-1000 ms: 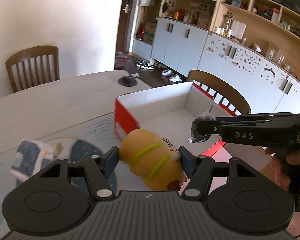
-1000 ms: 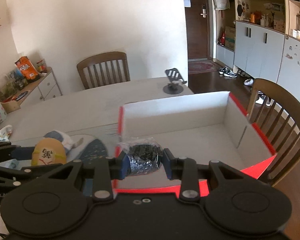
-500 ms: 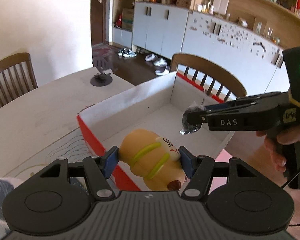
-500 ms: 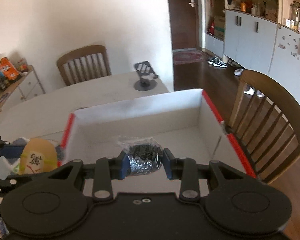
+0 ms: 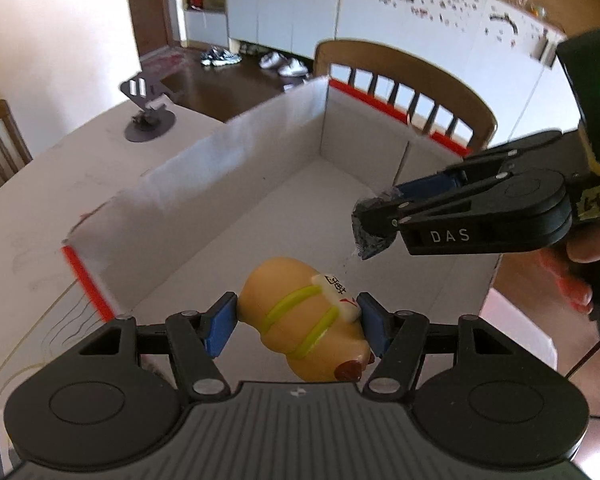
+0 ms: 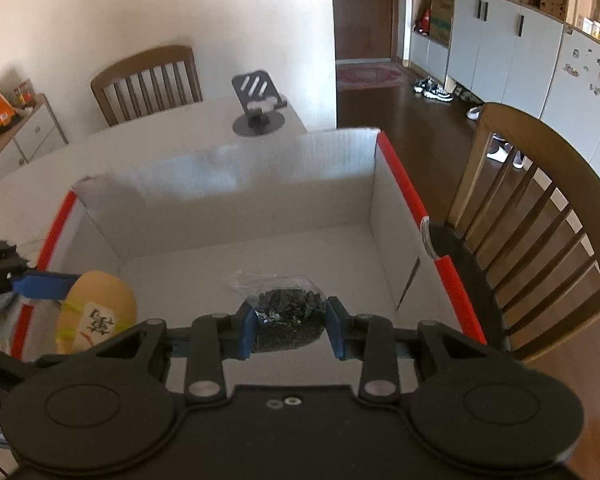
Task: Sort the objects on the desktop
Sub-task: 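Lift and carry both held items over the red shoebox, then open both grippers to drop the toy and foil bag into the box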
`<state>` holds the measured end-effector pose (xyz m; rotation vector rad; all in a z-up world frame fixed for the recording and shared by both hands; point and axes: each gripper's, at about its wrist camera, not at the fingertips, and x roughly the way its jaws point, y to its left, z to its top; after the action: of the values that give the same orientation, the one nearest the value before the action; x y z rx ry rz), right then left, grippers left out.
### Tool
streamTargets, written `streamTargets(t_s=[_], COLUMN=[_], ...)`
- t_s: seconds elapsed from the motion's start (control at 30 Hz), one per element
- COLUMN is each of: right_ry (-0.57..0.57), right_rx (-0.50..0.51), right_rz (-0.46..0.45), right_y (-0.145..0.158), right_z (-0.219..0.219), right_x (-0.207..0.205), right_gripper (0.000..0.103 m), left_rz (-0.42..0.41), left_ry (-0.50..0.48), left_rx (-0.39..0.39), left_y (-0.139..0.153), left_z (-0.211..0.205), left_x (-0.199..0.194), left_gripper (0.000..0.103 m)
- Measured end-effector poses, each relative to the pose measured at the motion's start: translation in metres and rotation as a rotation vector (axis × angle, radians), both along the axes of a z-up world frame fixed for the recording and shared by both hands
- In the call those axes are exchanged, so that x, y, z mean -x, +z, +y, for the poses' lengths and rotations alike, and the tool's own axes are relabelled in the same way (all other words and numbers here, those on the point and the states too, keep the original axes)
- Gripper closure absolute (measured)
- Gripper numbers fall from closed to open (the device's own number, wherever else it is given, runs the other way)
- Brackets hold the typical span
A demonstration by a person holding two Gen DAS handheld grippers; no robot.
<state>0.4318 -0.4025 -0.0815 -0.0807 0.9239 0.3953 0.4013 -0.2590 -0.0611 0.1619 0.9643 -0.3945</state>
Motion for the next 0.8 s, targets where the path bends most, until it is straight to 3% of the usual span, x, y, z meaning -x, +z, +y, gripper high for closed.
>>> streamTargets(t_s=[0.37,0.8], right_ry=[0.051,0.086], right_rx=[0.074,0.100], right_rz=[0.089,0.112], right_y=[-0.019,-0.027], right_z=[0.007,0.009], right_x=[-0.019,-0.026], right_gripper=[0.069,0.067], left_rz=[0.106,0.213], left_ry=[-0.056,-0.048], left_rx=[-0.074,-0.116], left_y=[-0.029,-0.044], left_z=[-0.017,-0.022], left_x=[-0.022,-0.034], left_gripper=[0.039,0.038])
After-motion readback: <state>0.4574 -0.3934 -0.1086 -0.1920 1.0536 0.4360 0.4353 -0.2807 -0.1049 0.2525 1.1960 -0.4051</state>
